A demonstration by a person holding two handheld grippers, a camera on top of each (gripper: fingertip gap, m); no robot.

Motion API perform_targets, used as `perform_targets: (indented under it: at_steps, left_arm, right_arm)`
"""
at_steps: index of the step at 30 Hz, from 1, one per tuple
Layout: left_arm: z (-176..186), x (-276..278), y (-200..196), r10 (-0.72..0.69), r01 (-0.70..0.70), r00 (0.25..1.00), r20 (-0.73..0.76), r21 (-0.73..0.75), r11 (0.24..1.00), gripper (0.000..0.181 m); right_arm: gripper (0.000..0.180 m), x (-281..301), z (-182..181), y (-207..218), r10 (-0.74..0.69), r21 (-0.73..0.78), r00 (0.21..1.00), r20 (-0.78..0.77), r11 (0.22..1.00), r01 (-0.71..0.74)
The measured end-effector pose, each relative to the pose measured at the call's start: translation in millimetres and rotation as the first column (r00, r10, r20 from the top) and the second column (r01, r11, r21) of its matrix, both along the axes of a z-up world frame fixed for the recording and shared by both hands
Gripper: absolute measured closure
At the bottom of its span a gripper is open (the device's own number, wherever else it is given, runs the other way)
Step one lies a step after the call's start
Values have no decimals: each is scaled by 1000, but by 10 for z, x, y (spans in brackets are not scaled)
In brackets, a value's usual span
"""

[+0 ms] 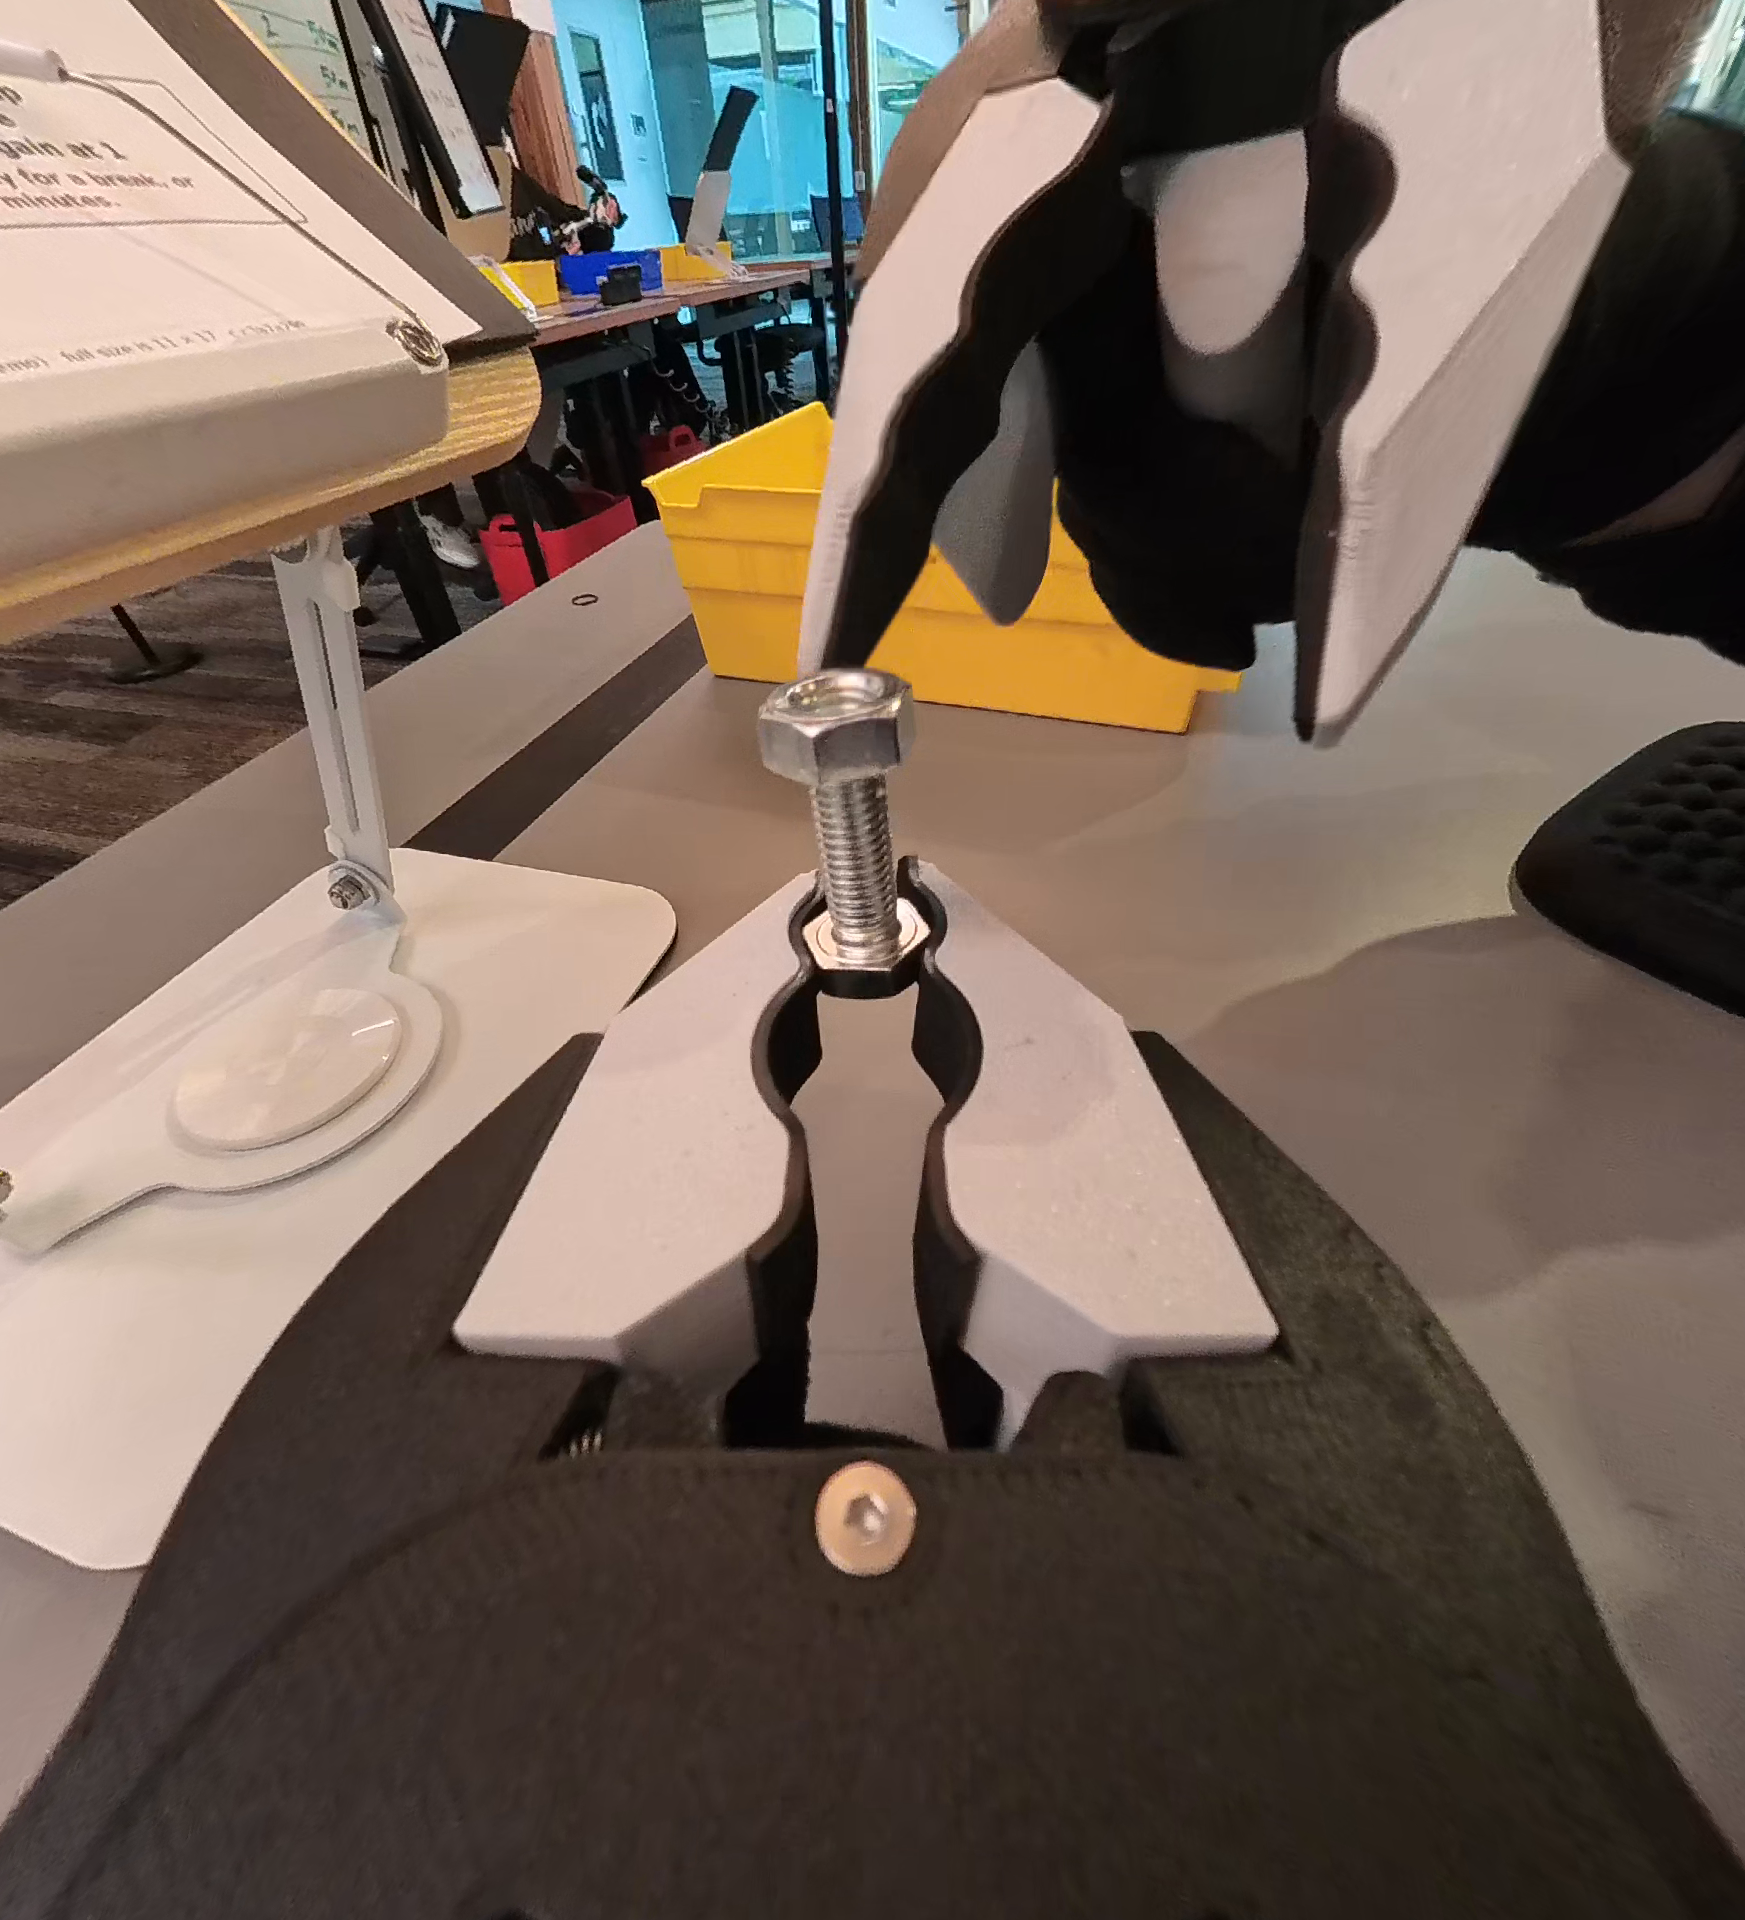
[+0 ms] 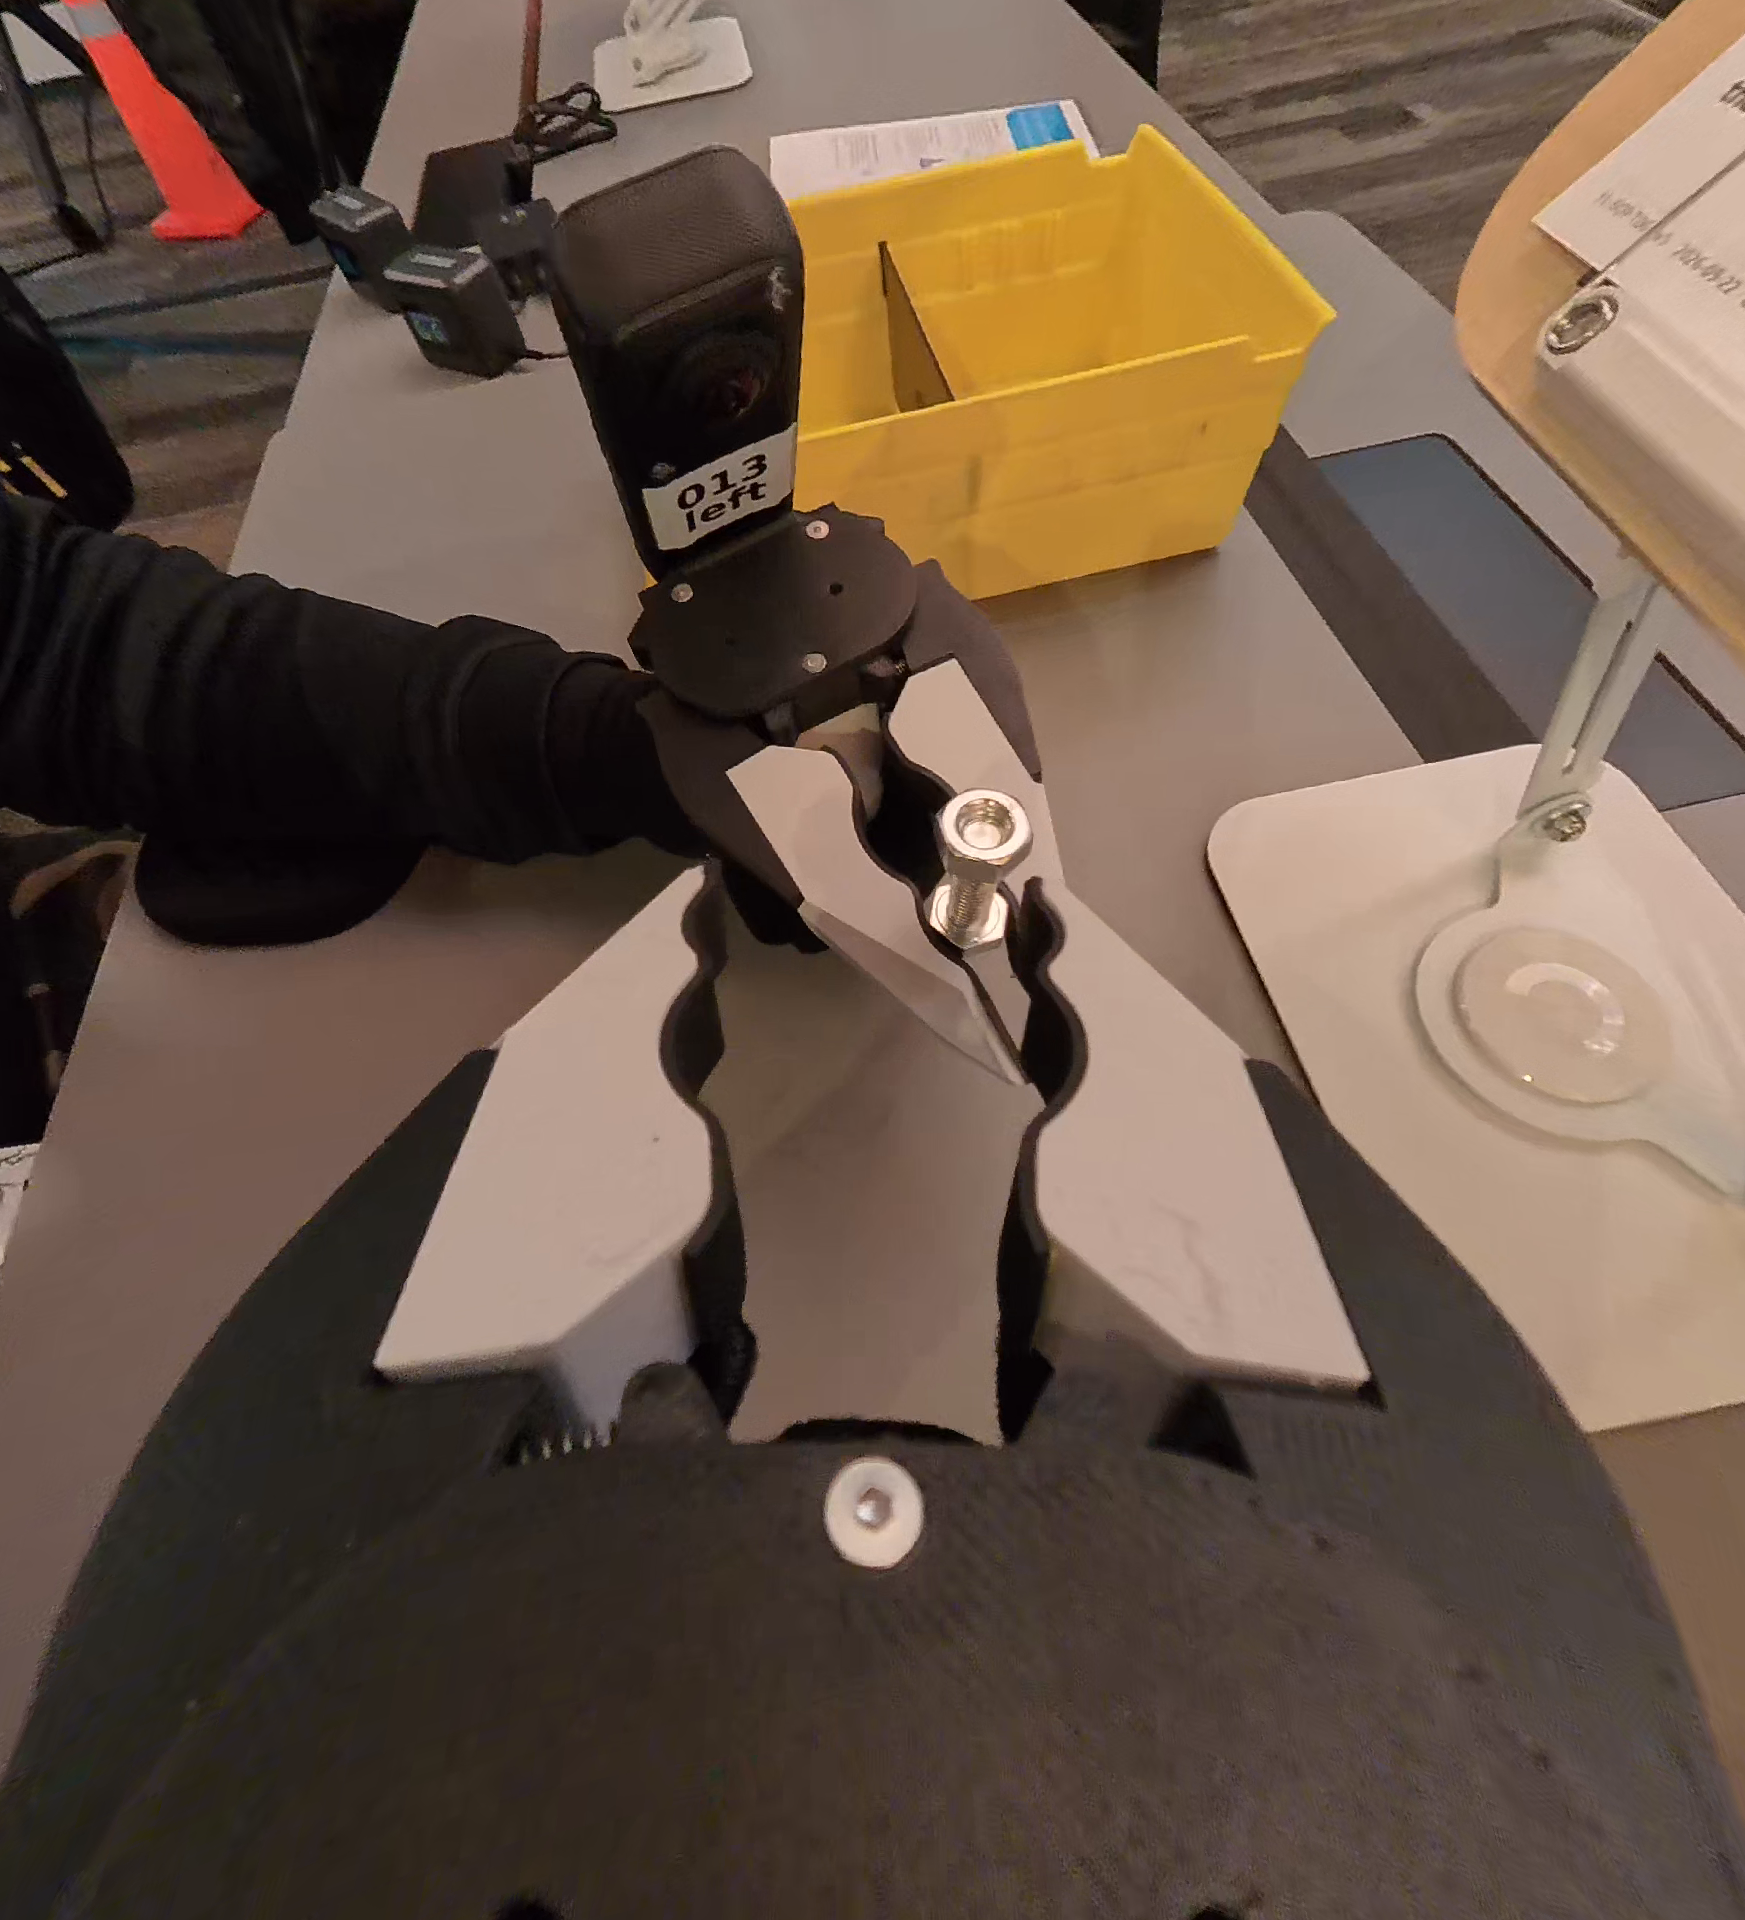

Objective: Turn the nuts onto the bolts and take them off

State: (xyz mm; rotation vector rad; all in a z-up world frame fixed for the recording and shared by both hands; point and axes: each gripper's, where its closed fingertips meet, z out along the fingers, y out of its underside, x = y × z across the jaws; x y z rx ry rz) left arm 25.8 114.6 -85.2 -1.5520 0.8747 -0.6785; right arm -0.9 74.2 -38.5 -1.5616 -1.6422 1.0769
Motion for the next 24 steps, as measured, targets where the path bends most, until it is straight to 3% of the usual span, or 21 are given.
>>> perform_targets:
  at_steps: [6,14,16,18,24]
  left_arm:
    - [-4,-27,20,9,-9,1000,2,-8,1000,170]
    - [-23,-3,13,4,-5,1000,-8,-9,1000,170]
    - [-31,-12,20,8,-8,1000,-10,-11,1000,170]
    - [-27,-20,25,10,-10,1000,-5,-12,1000,170]
    - [-29,-3,15,5,-5,1000,-9,-10,1000,170]
  right_arm:
    - [136,0,16,-136,54,-4,999,-2,999,-54]
    - [120,-31,42,-50,5,4,1000,-15,1000,-5]
    - [138,-18,49,-148,51,-3,999,-16,999,-51]
    - [139,-11,86,-209,77,-15,996,-34,997,-77]
    - [119,-17,60,3,-16,-9,999,-43,1000,16]
